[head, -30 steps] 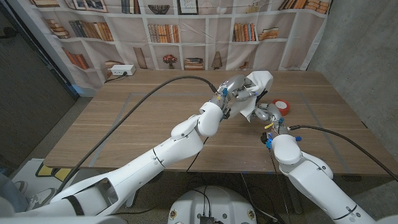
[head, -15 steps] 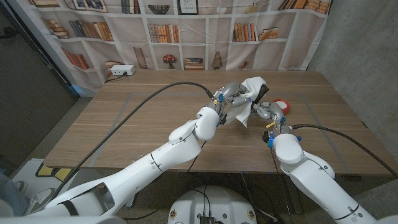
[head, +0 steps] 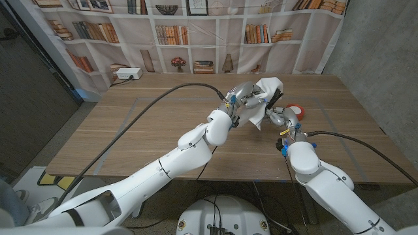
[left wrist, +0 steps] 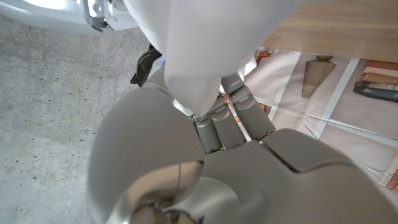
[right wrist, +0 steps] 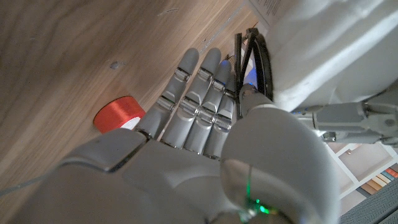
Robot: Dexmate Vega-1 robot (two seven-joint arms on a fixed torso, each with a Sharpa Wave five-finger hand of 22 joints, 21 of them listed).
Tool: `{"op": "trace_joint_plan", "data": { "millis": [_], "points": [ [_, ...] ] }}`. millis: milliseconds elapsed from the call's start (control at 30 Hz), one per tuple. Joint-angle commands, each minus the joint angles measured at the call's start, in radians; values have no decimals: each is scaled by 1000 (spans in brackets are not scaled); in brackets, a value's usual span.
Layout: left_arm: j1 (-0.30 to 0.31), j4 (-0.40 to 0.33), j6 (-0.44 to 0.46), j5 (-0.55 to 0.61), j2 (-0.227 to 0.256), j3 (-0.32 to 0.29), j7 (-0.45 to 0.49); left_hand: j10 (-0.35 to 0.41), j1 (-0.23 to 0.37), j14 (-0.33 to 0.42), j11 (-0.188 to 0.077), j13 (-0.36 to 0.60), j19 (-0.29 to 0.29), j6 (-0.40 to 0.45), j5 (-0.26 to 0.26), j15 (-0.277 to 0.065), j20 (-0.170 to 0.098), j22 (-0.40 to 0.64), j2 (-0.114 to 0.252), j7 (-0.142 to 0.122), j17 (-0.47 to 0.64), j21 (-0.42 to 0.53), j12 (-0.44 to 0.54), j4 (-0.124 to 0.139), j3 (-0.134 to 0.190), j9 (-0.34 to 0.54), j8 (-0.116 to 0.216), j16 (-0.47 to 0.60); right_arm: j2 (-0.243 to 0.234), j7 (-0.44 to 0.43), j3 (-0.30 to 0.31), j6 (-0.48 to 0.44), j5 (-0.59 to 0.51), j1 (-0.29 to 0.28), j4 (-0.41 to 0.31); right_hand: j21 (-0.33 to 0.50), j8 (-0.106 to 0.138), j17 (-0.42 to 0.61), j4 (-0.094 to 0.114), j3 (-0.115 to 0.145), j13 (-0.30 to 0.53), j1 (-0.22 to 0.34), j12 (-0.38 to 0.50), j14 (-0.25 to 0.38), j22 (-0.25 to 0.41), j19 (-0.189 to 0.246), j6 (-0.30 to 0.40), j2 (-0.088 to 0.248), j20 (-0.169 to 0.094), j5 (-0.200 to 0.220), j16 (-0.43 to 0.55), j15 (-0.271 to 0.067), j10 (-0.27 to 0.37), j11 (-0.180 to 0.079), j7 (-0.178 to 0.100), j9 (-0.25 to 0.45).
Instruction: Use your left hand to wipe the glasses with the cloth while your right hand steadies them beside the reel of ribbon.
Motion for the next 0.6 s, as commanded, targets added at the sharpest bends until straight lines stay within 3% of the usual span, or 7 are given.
{"op": "trace_joint_plan", "data": {
  "millis": [33,400,600],
  "points": [
    [-12,-19,-29,26,-11,-7,37,34,-8,-7,-25,1,-5,11,7,0,-5,5,1,0,1,-4,-1,-2,8,2,0,1,-8,-5,-4,1,-10,-17,-12,10,3,4,-1,4,5,1,-2,8,1,-3,7,7,-126,6,-2,-26,-2,-2,-7,4],
    [0,-36,-6,33,-8,-13,26,34,-9,-9,-24,2,-7,11,7,3,-4,5,1,-1,1,-4,-2,-3,12,2,-1,1,-14,11,-2,-3,-8,9,-15,13,3,4,-2,4,5,1,-2,9,1,-3,10,7,-126,6,-2,-26,-2,-1,-8,3],
    [19,-47,-2,33,7,-16,26,34,-10,-10,-25,2,-10,11,7,3,-4,5,1,-1,1,-4,-3,-3,13,3,-2,1,-36,36,6,38,-7,17,-4,14,2,4,-3,4,5,1,-2,8,1,-4,6,6,-127,6,-2,-26,-4,-3,-10,3]
  ]
}}
